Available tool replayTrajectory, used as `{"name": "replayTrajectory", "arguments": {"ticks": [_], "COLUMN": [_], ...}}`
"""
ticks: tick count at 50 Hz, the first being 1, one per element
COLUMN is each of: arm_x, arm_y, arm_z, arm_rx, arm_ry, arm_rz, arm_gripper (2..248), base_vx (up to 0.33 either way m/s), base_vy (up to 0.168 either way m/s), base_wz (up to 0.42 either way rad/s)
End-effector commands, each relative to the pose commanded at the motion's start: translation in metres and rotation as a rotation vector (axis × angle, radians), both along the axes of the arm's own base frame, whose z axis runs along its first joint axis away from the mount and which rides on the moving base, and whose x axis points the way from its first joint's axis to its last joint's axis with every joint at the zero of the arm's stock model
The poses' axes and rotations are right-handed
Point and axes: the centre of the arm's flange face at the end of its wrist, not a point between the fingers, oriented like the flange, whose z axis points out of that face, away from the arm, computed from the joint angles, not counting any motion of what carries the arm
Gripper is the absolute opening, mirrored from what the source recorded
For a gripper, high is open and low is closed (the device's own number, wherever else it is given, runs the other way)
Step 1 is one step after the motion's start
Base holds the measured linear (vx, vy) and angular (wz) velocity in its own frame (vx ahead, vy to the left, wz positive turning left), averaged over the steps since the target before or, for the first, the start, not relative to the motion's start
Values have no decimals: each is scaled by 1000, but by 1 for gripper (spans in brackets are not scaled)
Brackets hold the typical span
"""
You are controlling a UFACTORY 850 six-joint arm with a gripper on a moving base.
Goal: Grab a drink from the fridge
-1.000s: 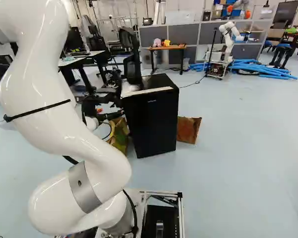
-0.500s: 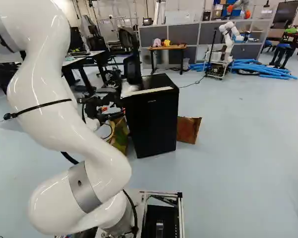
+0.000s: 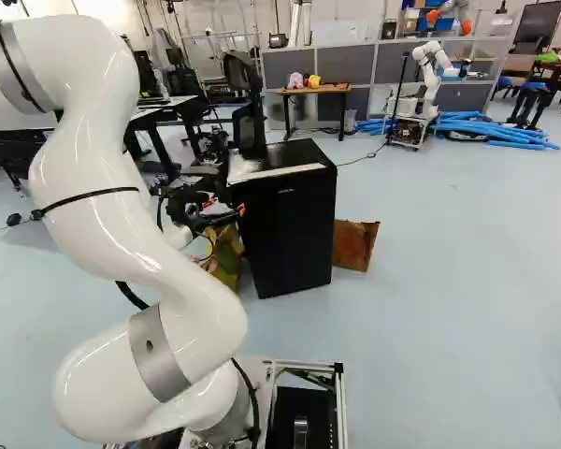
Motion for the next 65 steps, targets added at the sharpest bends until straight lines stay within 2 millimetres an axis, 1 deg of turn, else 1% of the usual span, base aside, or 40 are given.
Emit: {"name": "replayTrajectory", "arguments": {"ticks": [39,65], "arm_x": [37,55], "arm_y": [9,12], "arm_z": [-4,-7], "arm_rx": [26,39], "arm_ry": [-37,-54], "arm_rz": [-54,-72], "arm_gripper": [247,247], "base_vx": [0,0], "base_vy": [0,0], "base_wz": [0,0]}}
